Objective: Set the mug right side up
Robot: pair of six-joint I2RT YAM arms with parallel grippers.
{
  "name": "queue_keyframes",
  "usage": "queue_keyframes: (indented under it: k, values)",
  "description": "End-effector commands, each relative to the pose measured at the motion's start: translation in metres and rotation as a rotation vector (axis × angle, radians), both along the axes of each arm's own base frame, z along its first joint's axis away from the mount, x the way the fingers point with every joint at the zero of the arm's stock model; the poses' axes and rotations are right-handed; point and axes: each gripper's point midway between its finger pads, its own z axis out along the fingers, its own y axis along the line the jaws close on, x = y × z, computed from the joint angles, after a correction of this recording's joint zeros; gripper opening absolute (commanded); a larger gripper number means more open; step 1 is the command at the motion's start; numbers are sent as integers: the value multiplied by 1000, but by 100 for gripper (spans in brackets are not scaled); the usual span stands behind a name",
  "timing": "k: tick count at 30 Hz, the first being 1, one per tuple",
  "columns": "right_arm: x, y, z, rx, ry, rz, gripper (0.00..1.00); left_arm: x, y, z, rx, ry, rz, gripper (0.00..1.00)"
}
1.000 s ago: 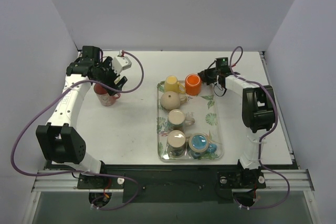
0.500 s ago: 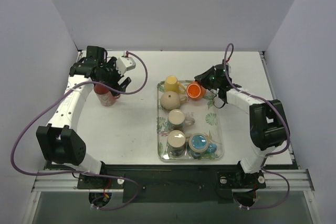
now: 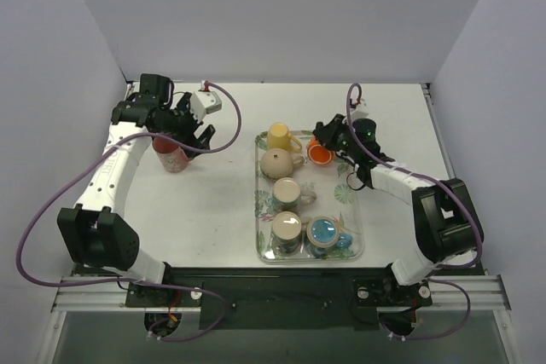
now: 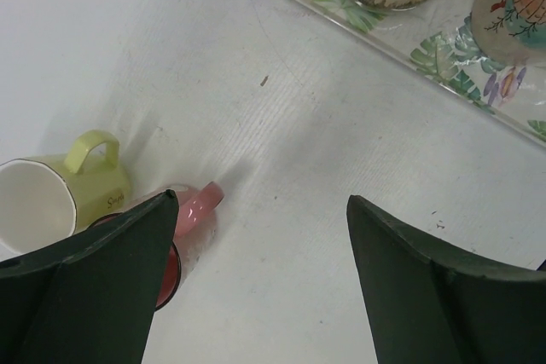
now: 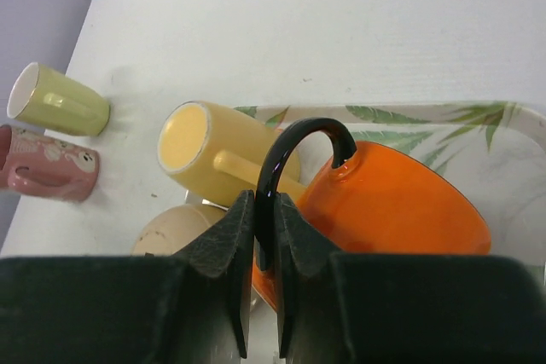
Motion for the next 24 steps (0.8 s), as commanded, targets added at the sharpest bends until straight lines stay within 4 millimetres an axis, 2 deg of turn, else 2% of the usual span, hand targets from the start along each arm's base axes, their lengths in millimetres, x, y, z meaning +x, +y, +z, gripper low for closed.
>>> queue_keyframes:
  k: [1, 4, 6, 7, 8, 9, 10, 11, 12, 17, 20, 24]
  values:
    - [-3, 14, 99, -22, -445, 131, 0, -7, -15, 38, -71, -61, -30, 91]
    - [-6, 17, 108, -27, -477, 179, 0, -14, -21, 43, -85, -52, -45, 91]
    - [-15, 25, 127, -46, -526, 233, 0, -22, -30, 50, -112, -51, -83, 91]
    - [-20, 29, 121, -102, -520, 277, 0, -27, -34, 54, -120, -50, -99, 91]
    - [-29, 34, 138, -128, -559, 301, 0, -31, -39, 58, -140, -48, -121, 91]
    - [-35, 35, 124, -229, -538, 347, 0, -36, -42, 64, -151, -44, -139, 91]
    - [-47, 41, 140, -260, -577, 378, 0, -39, -48, 70, -174, -43, -164, 91]
    - [-53, 41, 139, -319, -595, 410, 0, -44, -51, 80, -189, -48, -182, 91]
    - [-64, 44, 152, -334, -646, 430, 0, -48, -56, 86, -213, -46, -206, 91]
    - [-101, 60, 191, -236, -757, 526, 0, -65, -81, 121, -270, -75, -267, 91]
    - [-124, 69, 208, -148, -798, 555, 0, -77, -101, 132, -303, -87, -348, 91]
    - [-153, 79, 237, -24, -881, 601, 0, -81, -119, 147, -383, -82, -412, 91]
